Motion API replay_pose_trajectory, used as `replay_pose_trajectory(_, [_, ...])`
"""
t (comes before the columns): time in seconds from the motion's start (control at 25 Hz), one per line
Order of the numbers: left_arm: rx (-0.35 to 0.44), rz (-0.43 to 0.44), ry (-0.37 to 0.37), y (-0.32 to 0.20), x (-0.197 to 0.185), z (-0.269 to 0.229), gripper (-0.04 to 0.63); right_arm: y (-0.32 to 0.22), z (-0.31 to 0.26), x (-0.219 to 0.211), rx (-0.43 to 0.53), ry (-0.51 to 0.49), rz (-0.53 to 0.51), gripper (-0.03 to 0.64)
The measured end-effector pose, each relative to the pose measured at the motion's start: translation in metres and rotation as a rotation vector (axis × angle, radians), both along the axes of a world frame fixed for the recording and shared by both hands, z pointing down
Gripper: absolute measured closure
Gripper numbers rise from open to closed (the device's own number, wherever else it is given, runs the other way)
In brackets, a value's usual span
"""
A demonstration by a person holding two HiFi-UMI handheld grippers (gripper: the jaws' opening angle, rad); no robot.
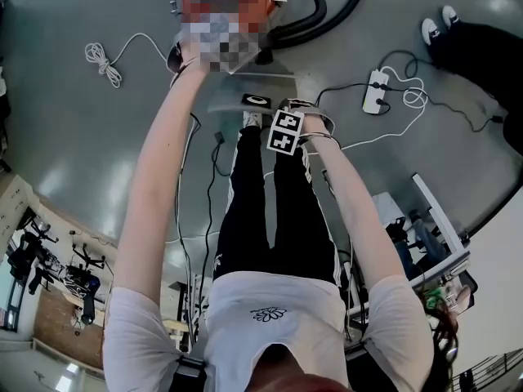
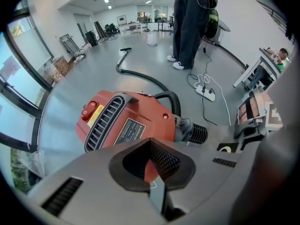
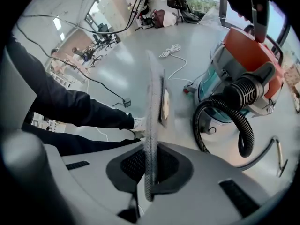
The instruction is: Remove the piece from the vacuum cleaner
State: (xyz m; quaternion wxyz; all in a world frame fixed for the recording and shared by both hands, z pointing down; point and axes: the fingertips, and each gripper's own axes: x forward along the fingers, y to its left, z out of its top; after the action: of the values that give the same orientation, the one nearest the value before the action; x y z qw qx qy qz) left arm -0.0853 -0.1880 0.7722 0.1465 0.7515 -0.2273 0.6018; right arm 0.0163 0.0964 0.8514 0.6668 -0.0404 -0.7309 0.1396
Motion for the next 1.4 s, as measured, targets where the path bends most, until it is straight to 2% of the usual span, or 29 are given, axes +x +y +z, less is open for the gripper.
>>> replay_pose_trajectory(0.16, [-0.003,0.001,-0.024,0.000,-0.002,0.003,0.591,-0.003,-0.011,-0.003,-0.005,0.001,-0.023,0.596])
replay_pose_trajectory(0.28, [-0.008,-0.018,-0.046,-0.001,-0.002,0.001,0.591,-0.012,-0.022,0.001,-0.003,0.007,0.015,0.596])
replay_pose_trajectory(0.36, [-0.031,-0.091,-0.029,0.005,-0.002,-0.002,0.591,-0.019,-0.032,0.006,0.001,0.011,0.049,0.596])
replay_pose_trajectory(0.48, [-0.068,-0.240,0.049,0.024,-0.005,-0.013,0.591,-0.029,-0.050,0.012,0.008,0.011,0.081,0.596])
replay_pose_trajectory(0.64, [-0.054,-0.306,0.095,0.051,-0.008,-0.046,0.591,-0.036,-0.087,0.011,0.008,-0.010,0.128,0.595])
replay_pose_trajectory(0.72, [-0.057,-0.375,0.138,0.060,-0.008,-0.065,0.591,-0.042,-0.108,0.012,0.014,-0.016,0.188,0.596])
replay_pose_trajectory(0.88, [-0.095,-0.571,0.221,0.079,-0.012,-0.112,0.591,-0.065,-0.158,0.013,0.061,-0.054,0.369,0.595])
replay_pose_trajectory(0.96, [-0.087,-0.622,0.278,0.092,-0.009,-0.138,0.591,-0.070,-0.185,0.012,0.106,-0.089,0.427,0.595])
replay_pose_trajectory(1.04, [-0.035,-0.645,0.368,0.097,0.001,-0.168,0.591,-0.078,-0.214,0.014,0.162,-0.124,0.467,0.595])
replay_pose_trajectory(1.12, [0.034,-0.674,0.426,0.095,0.000,-0.200,0.591,-0.092,-0.245,0.013,0.219,-0.160,0.506,0.595])
replay_pose_trajectory(1.24, [0.179,-0.698,0.502,0.062,-0.007,-0.260,0.591,-0.139,-0.297,0.009,0.352,-0.226,0.546,0.595])
replay_pose_trajectory(1.4, [0.401,-0.657,0.577,0.033,-0.005,-0.353,0.591,-0.188,-0.377,0.008,0.525,-0.336,0.621,0.595])
